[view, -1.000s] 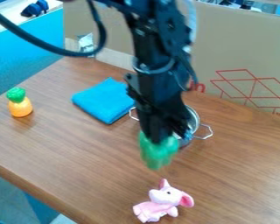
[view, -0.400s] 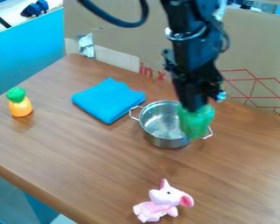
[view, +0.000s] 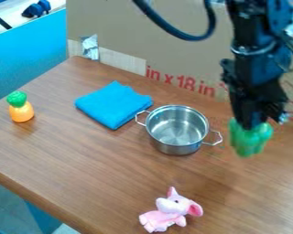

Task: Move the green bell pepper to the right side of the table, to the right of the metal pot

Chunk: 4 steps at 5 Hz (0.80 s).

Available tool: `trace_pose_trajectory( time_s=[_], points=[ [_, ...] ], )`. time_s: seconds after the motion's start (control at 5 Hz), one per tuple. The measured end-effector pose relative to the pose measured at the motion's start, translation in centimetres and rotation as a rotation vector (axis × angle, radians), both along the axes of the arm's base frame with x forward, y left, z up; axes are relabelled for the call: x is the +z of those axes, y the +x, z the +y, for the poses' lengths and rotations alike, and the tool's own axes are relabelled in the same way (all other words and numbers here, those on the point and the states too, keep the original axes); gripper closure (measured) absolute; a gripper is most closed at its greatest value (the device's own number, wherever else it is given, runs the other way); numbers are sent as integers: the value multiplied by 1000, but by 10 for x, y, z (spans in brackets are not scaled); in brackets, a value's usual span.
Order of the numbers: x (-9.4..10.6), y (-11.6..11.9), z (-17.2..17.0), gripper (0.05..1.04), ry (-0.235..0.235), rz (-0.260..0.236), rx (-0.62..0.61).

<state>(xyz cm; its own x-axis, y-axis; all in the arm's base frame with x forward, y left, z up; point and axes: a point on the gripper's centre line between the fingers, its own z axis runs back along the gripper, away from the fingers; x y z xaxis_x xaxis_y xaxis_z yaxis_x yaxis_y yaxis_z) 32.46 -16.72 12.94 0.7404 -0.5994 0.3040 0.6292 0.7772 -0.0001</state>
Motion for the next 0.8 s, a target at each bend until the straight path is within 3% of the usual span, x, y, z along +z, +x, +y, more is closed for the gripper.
trace_pose_trajectory(
  time_s=[0.2, 0.4, 0.8],
  points=[
    [-27, 9, -14, 851, 34, 70, -42],
    [-43, 24, -16, 851, 24, 116, -24],
    [-46, 39, -12, 795, -3, 135, -5]
  ],
)
